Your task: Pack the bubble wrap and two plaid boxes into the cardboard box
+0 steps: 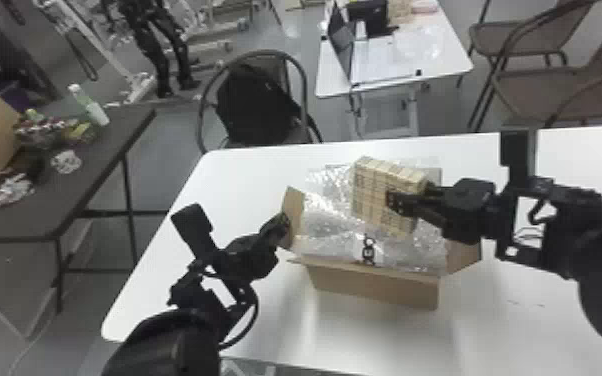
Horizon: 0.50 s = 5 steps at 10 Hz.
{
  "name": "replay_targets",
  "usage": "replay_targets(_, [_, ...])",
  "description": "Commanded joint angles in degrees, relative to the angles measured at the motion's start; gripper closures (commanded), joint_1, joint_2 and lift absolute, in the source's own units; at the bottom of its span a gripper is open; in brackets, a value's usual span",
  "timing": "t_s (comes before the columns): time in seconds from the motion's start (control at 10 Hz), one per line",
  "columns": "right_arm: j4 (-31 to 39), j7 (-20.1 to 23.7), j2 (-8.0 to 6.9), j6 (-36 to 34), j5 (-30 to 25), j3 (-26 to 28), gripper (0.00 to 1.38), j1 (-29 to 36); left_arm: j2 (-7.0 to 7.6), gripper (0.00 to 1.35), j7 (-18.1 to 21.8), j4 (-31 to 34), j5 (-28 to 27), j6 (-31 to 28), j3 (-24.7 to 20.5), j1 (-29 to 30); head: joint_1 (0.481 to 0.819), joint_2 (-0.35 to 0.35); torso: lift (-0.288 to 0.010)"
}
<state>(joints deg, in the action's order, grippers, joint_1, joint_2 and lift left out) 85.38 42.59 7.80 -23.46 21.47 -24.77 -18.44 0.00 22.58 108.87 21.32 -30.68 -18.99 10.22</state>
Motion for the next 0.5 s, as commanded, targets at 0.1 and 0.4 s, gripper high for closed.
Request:
replay_targets(0.1, [-5.40,1.62,-0.60,0.96,1.47,-4.58,0.92,-3.44,-0.15,1.22,0.00,-0.50,-0.32,0.00,0.71,-0.64,0.695,0.350,-0.107])
replay_targets(0.4, [-10.68,4.96,-1.74,2.98,2.26,-5.11,0.67,-5.11,-0.15,1.22,0.00,-0.68,-0.40,0.00,0.89,-0.73,0.695,0.350,-0.107])
